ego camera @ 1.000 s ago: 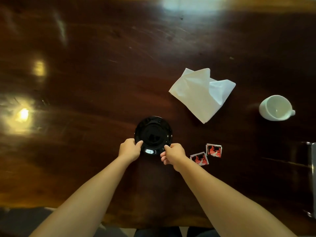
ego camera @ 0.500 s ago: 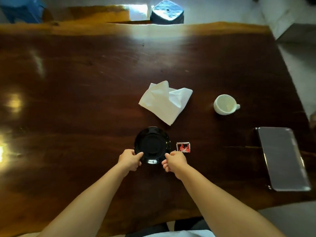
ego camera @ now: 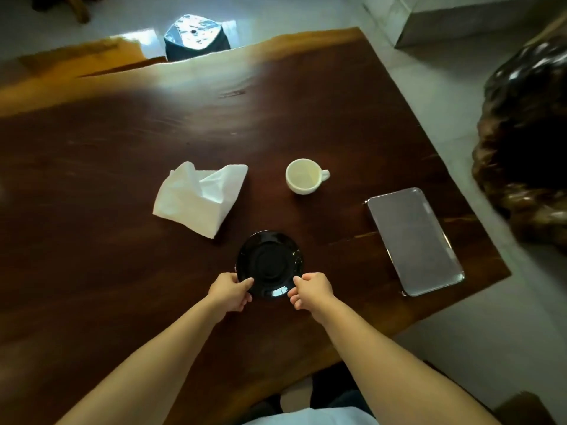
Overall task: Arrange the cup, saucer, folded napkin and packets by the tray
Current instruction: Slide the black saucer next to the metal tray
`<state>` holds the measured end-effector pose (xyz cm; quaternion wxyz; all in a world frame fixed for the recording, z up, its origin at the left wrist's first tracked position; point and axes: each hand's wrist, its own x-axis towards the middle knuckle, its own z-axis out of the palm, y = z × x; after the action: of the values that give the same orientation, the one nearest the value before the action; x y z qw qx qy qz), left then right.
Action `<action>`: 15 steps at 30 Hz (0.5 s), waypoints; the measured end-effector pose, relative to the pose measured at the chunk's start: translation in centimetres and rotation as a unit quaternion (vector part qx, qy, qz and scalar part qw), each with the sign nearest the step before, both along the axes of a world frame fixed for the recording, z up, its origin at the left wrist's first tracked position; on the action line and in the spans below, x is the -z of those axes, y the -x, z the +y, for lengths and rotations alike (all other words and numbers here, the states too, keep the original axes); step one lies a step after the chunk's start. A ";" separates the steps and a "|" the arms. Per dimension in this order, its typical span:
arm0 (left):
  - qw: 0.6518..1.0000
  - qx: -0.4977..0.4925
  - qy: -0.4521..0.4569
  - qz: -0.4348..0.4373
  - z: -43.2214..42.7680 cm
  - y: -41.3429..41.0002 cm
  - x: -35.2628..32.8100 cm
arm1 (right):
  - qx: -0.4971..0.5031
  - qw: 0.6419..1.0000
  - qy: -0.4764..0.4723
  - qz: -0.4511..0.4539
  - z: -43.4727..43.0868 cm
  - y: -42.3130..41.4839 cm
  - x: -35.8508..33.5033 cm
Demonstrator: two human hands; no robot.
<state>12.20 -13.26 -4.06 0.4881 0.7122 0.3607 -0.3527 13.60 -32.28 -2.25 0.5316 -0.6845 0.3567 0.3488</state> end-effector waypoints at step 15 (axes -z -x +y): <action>0.995 -0.072 0.056 0.038 -17.4 -3.2 -0.4 | -0.027 0.999 -0.011 0.028 -17.5 -5.1 1.2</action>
<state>15.38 -30.69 -3.69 0.5375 0.6418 0.4090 -0.3632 18.68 -49.78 -3.50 0.5196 -0.6778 0.3489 0.3858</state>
